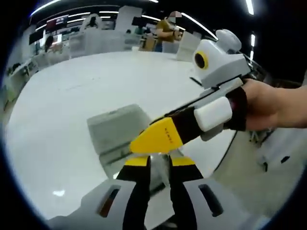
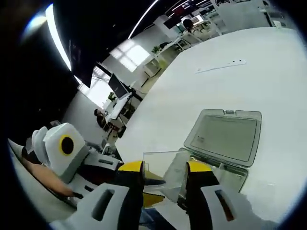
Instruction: Insert the divider into the dual guide fixture by aligning both edges with the guide slots and pushing it downward to the bottom, including one-sided entry, uneven engagement, binding, and posture correction.
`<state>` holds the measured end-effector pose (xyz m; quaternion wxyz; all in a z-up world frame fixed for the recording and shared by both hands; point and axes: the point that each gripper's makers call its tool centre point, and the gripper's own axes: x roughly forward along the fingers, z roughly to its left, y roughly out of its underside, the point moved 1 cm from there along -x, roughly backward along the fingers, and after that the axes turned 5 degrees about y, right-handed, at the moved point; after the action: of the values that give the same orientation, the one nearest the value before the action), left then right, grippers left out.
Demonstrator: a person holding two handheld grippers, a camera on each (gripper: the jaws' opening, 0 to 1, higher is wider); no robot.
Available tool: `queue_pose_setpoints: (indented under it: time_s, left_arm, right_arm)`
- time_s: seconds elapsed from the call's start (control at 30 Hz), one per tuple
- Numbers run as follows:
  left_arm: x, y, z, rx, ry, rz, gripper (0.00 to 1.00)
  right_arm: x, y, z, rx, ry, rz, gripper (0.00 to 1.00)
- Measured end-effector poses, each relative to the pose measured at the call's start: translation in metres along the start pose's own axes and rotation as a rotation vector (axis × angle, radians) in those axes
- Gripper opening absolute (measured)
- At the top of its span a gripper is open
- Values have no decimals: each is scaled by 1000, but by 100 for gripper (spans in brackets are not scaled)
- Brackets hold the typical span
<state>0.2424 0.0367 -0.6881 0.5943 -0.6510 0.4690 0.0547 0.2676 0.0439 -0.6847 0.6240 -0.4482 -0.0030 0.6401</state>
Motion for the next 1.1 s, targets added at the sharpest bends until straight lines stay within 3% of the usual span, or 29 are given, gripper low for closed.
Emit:
queue_pose_setpoints:
  time_s: [0.3,0.77,1.1]
  left_arm:
    - [2,4,4,-32,-43,19,7]
    - [5,10,6,-92,-56,34,3]
    - [6,11,7,-120,-65,34,3]
  right_arm:
    - [2,5,-7,38,78,21,29]
    - [7,9,-17,83,189,45,29]
    - [7,12,-18,116,211,49,29]
